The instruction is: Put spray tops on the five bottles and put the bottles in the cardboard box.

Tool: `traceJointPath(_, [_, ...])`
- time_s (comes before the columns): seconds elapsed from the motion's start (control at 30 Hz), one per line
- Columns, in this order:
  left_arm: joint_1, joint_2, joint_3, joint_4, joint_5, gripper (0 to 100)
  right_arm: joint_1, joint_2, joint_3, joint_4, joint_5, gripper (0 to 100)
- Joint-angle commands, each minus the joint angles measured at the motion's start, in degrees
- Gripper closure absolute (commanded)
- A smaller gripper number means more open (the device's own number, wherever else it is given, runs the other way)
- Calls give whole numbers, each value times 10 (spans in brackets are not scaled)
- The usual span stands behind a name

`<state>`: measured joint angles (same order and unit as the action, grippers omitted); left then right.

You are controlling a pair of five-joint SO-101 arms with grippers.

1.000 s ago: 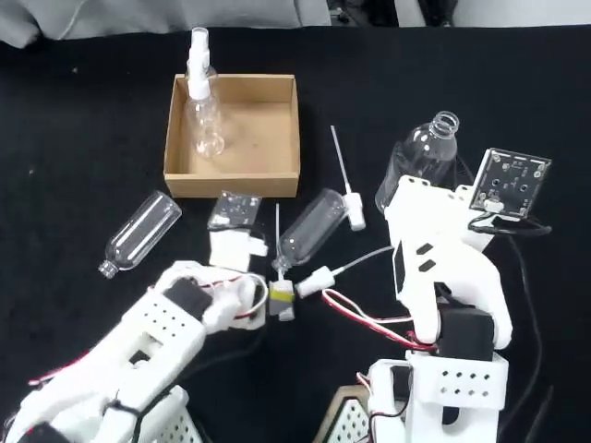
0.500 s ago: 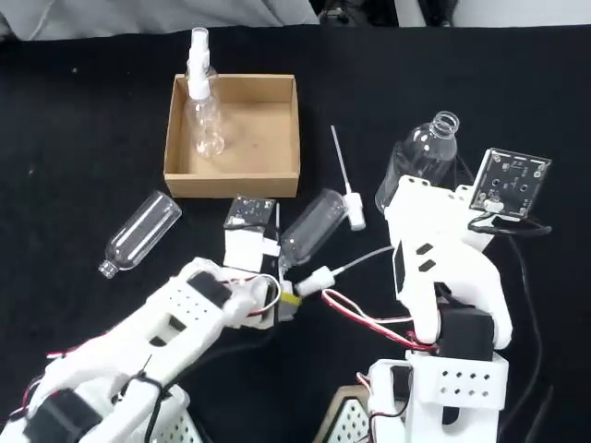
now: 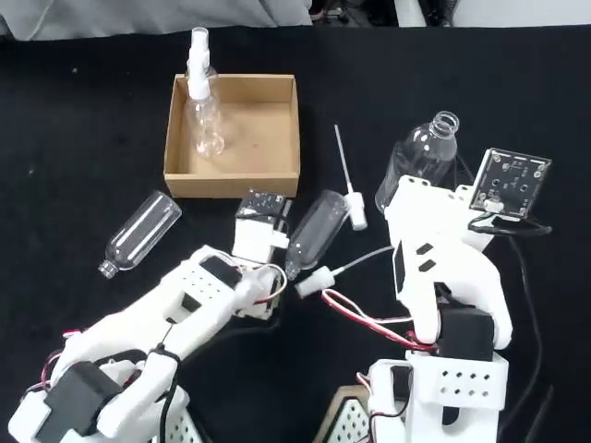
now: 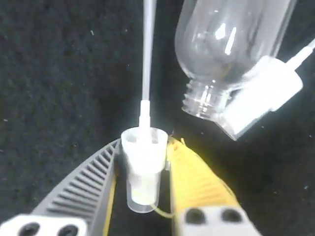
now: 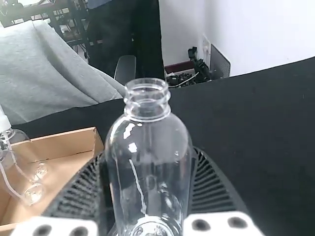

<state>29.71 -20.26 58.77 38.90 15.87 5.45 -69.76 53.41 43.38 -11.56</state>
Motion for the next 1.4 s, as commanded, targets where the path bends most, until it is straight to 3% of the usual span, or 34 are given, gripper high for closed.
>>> traceJointPath(0.0, [-36, 1, -22, -3, -11, 953, 15, -15, -3, -19, -3, 949])
traceJointPath(0.1, [-47, 1, -25, 11, -19, 953, 15, -15, -3, -19, -3, 949])
traceJointPath(0.23, [-51, 1, -75, 103, -61, 953, 15, -15, -3, -19, -3, 949])
traceJointPath(0.37, [-98, 1, -109, 156, -105, 953, 14, -15, -3, -18, -3, 949])
traceJointPath(0.63, [-152, 1, -110, 171, -247, 951, 13, -15, -3, -18, -3, 949])
traceJointPath(0.8, [-156, 1, -109, 183, -297, 859, 13, -15, -3, -18, -3, 949])
traceJointPath(1.03, [-158, 1, -131, 230, -517, 881, 12, -15, -3, -16, -3, 949])
traceJointPath(1.37, [-240, 7, -183, 276, -622, 852, 12, -11, -3, -18, -3, 949])
